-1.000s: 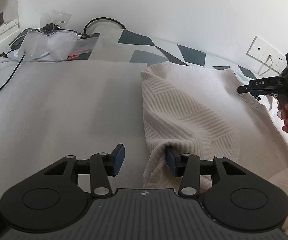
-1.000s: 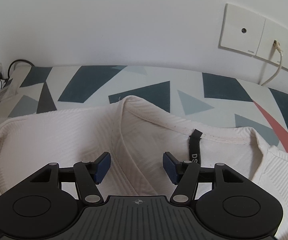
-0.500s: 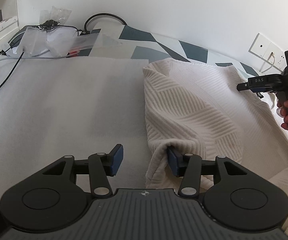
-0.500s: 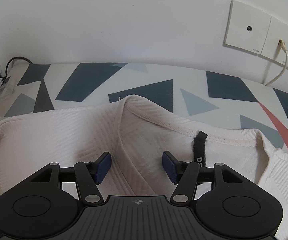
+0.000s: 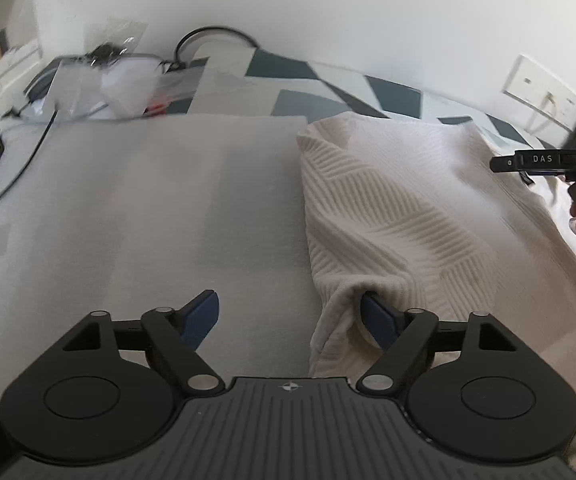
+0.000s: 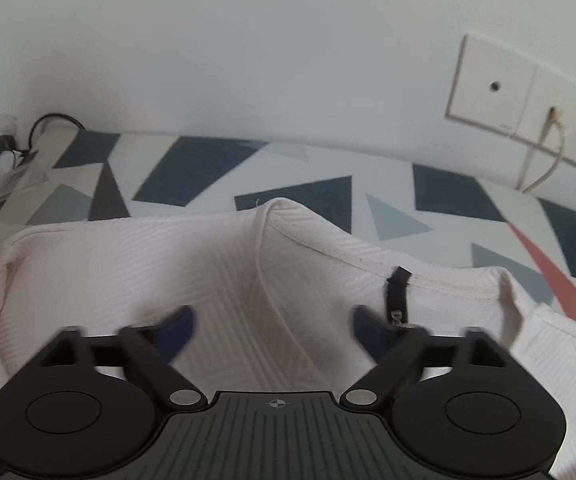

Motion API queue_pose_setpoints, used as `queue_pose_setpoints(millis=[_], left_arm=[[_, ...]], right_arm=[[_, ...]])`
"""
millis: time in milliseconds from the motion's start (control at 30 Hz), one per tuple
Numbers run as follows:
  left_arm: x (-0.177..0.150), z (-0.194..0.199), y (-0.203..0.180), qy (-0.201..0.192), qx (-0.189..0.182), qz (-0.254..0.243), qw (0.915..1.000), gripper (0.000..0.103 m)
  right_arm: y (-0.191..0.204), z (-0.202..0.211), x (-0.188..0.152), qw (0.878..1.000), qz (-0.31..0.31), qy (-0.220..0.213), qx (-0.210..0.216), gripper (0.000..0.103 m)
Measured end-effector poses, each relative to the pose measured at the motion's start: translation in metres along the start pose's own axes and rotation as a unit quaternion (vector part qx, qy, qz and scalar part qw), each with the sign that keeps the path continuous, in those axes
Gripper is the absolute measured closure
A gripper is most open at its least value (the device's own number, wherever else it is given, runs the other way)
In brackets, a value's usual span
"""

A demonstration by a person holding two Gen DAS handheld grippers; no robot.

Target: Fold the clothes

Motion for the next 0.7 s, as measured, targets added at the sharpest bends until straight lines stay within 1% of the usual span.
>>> queue_pose_setpoints(millis=[67, 167, 200, 267, 300, 333, 367, 400, 433, 500, 600, 700], left_arm=[[0.005, 0.013, 0.006, -0.014, -0.003, -0.004, 0.9999, 0.023], [0.019, 0.032, 0.018, -0.040, -0.003, 0.003, 0.9992, 0.023], [0.026, 0.037, 0.022, -0.049, -0.002, 0.004, 0.9988, 0.023], [0.038, 0.039, 0.025, -0.062, -0.002, -0.003, 0.9980, 0.023], [0.042, 0.038, 0.024, -0.061, -0.005, -0.014, 0.9981, 0.023], [0.044, 0.034, 0.021, -0.053, -0.008, -0.029, 0.9982, 0.023], [0.042, 0.030, 0.018, -0.043, -0.013, -0.042, 0.9981, 0.023], [0.037, 0.026, 0.013, -0.033, -0.018, -0.054, 0.9979, 0.023], [0.032, 0.022, 0.009, -0.022, -0.023, -0.066, 0.9973, 0.023], [0.016, 0.012, 0.001, 0.001, -0.034, -0.082, 0.9961, 0.023], [-0.004, -0.002, -0.013, 0.024, -0.046, -0.102, 0.9934, 0.023], [-0.017, -0.014, -0.021, 0.033, -0.041, -0.121, 0.9913, 0.023]], right_arm=[[0.002, 0.013, -0.013, 1.000, 0.004, -0.011, 0.001, 0.001], [0.006, 0.029, -0.033, 1.000, 0.014, -0.017, -0.003, 0.001], [0.008, 0.034, -0.039, 1.000, 0.016, -0.018, 0.003, 0.001], [0.016, 0.046, -0.048, 0.999, 0.013, -0.024, 0.035, 0.006], [0.021, 0.051, -0.051, 0.998, 0.014, -0.022, 0.051, 0.016], [0.028, 0.055, -0.054, 0.998, 0.017, -0.018, 0.064, 0.029], [0.035, 0.057, -0.058, 0.996, 0.019, -0.008, 0.083, 0.034], [0.044, 0.058, -0.062, 0.994, 0.023, 0.005, 0.104, 0.044], [0.051, 0.059, -0.066, 0.992, 0.025, 0.015, 0.124, 0.050], [0.067, 0.062, -0.074, 0.987, 0.027, 0.031, 0.156, 0.050], [0.085, 0.062, -0.087, 0.982, 0.031, 0.051, 0.180, 0.050], [0.095, 0.055, -0.097, 0.980, 0.033, 0.072, 0.183, 0.051]])
Point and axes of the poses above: each gripper's, at about its wrist camera, not at the fingertips, and z roughly against the way its jaws point, y to its left, x to its top, the point moved 9 cm from there along -z, roughly the way its jaws point, and after that the axes turned 10 degrees about -z, right-handed, at the moved point
